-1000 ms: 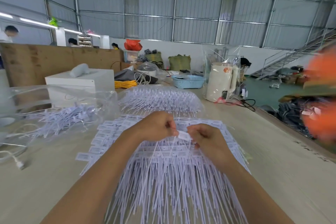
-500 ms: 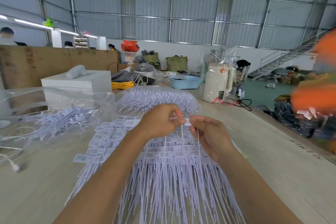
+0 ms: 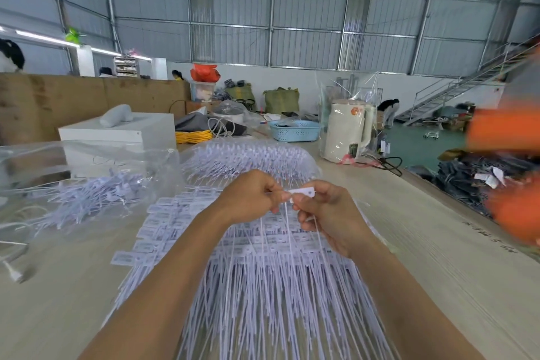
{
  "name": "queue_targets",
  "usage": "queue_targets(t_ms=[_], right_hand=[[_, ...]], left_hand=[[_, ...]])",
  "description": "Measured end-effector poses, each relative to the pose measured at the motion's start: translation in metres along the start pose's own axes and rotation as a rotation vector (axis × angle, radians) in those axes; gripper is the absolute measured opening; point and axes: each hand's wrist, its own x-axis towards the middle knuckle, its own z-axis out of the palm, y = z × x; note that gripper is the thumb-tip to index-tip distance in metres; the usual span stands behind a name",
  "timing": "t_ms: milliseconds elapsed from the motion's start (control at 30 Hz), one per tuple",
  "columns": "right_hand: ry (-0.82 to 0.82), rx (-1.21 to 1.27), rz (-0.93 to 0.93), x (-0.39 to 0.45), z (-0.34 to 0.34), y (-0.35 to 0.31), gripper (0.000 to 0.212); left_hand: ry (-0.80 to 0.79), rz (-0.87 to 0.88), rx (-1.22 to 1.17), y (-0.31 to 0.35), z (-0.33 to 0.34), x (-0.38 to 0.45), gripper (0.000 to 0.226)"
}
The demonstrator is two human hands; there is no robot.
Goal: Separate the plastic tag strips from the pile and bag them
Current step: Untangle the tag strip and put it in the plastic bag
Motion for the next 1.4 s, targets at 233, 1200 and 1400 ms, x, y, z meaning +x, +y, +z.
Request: queue_targets(t_ms=[233, 1200, 1400], right_hand=[[-0.004, -0.038, -0.042, 0.0, -0.003, 0.001, 0.008], [-0.175, 0.267, 0.079, 0.002, -0.019, -0.006, 0.022], [-0.12, -0.068, 0.014, -0.001, -0.006, 0.006, 0.027]], left_hand=[[0.007, -0.054, -0.11, 0.004, 0.001, -0.002, 0.048], [-0.188, -0.056, -0.111, 0.024, -0.007, -0.01, 0.027], [-0.218, -0.004, 0.036, 0.019, 0.001, -0.007, 0.014]])
